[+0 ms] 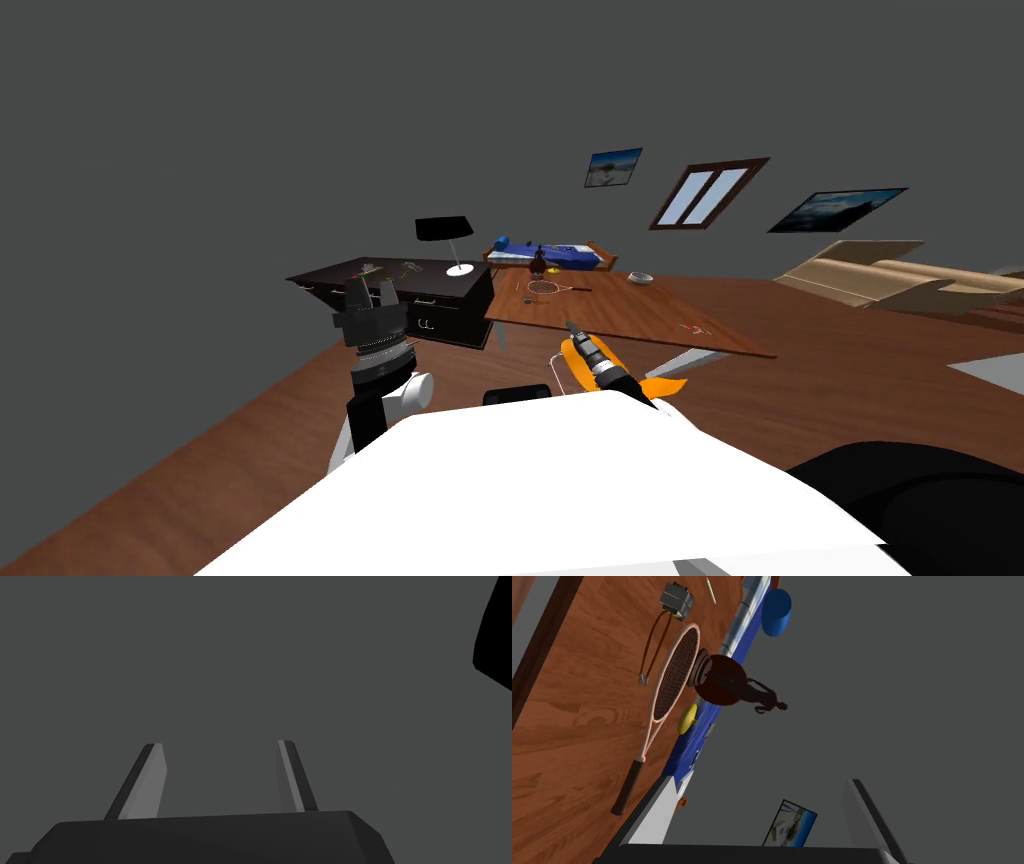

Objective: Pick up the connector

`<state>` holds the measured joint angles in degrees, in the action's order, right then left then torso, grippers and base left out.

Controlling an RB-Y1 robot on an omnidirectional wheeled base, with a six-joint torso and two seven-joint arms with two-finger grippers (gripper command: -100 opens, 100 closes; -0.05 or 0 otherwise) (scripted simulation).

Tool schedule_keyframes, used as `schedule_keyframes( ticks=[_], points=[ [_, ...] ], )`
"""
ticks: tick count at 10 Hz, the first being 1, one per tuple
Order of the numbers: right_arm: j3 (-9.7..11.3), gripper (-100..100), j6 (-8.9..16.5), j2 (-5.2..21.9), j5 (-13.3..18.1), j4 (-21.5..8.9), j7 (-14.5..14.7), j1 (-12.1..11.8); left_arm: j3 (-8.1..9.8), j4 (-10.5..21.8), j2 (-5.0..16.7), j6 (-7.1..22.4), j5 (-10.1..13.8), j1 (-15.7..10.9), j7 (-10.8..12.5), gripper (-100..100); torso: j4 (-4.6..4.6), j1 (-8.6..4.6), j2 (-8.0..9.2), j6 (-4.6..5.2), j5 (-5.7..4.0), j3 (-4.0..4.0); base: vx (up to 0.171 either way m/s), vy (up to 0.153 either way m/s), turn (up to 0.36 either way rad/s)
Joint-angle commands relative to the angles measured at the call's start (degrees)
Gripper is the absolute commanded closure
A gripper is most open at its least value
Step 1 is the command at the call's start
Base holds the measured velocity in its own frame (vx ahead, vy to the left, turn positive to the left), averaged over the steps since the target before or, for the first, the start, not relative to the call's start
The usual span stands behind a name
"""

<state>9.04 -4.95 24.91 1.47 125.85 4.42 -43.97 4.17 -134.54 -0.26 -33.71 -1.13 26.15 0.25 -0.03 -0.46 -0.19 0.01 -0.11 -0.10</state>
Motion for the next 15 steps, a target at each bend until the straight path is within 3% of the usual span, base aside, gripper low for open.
schedule_keyframes(
  ticks=[1, 2, 5, 6, 7, 8, 9, 10, 11, 12, 15],
  points=[
    [0.7, -100, 0.5, 0.5, 0.4, -2.1, 0.8, -0.2, 0.00, 0.0, 0.0, 0.0, 0.0, 0.0, 0.0, 0, 0.00, 0.00, 0.00, 0.00, 0.00, 0.00, -0.033, -0.045, 0.340],
    [1.7, -100, 2.7, 2.3, 0.6, -3.8, 1.9, -1.6, 0.00, 0.0, 0.0, 0.0, 0.0, 0.0, 0.0, 0, 0.00, 0.02, -0.03, 0.02, -0.01, -0.01, -0.028, -0.038, 0.409],
    [2.6, -100, 5.0, 4.3, 0.9, -5.6, 3.0, -3.0, 0.00, 0.0, 0.0, 0.0, 0.0, 0.0, 0.0, 0, -0.03, 0.03, -0.13, 0.02, 0.00, -0.08, -0.009, -0.031, 0.354],
    [3.6, -100, 7.2, 6.2, 1.2, -7.5, 4.2, -4.5, 0.01, 0.0, 0.0, 0.0, 0.0, 0.0, 0.0, 0, -0.03, 0.06, -0.16, 0.03, 0.00, -0.09, -0.002, -0.026, 0.415],
    [3.6, -100, 7.2, 6.2, 1.2, -7.5, 4.2, -4.5, 0.01, 0.0, 0.0, 0.0, 0.0, 0.0, 0.0, 0, -0.04, 0.04, -0.18, 0.02, 0.01, -0.10, 0.003, -0.026, 0.383],
    [4.7, -100, 9.5, 8.2, 1.5, -9.3, 5.3, -5.9, 0.01, 0.0, 0.0, 0.0, 0.0, 0.0, 0.0, 0, -0.04, 0.05, -0.20, 0.04, 0.01, -0.12, 0.014, -0.028, 0.427],
    [4.7, -100, 9.5, 8.2, 1.5, -9.5, 5.3, -5.9, 0.01, 0.0, 0.0, 0.0, 0.0, 0.0, 0.0, 0, -0.05, 0.02, -0.26, 0.02, -0.01, -0.15, 0.016, -0.023, 0.394],
    [5.7, -100, 11.8, 10.1, 1.8, -11.5, 6.4, -7.4, 0.01, 0.0, 0.0, 0.0, 0.0, 0.0, 0.0, 0, -0.05, 0.06, -0.27, 0.05, 0.01, -0.15, 0.023, -0.022, 0.404],
    [5.7, -100, 11.8, 10.1, 1.8, -11.5, 6.4, -7.4, 0.01, 0.0, 0.0, 0.0, 0.0, 0.0, 0.0, 0, -0.06, 0.03, -0.31, 0.03, 0.00, -0.18, 0.023, -0.021, 0.338],
    [6.8, -100, 14.1, 12.0, 2.1, -13.5, 7.5, -8.8, 0.01, 0.0, 0.0, 0.0, 0.0, 0.0, 0.0, 0, -0.06, 0.07, -0.31, 0.07, 0.01, -0.18, 0.030, -0.015, 0.417],
    [8.0, -100, 16.3, 13.8, 2.4, -15.5, 8.7, -10.2, 0.01, 0.0, 0.0, 0.0, 0.0, 0.0, 0.0, 0, -0.08, 0.08, -0.38, 0.05, 0.02, -0.21, 0.032, -0.018, 0.411]
  ],
)
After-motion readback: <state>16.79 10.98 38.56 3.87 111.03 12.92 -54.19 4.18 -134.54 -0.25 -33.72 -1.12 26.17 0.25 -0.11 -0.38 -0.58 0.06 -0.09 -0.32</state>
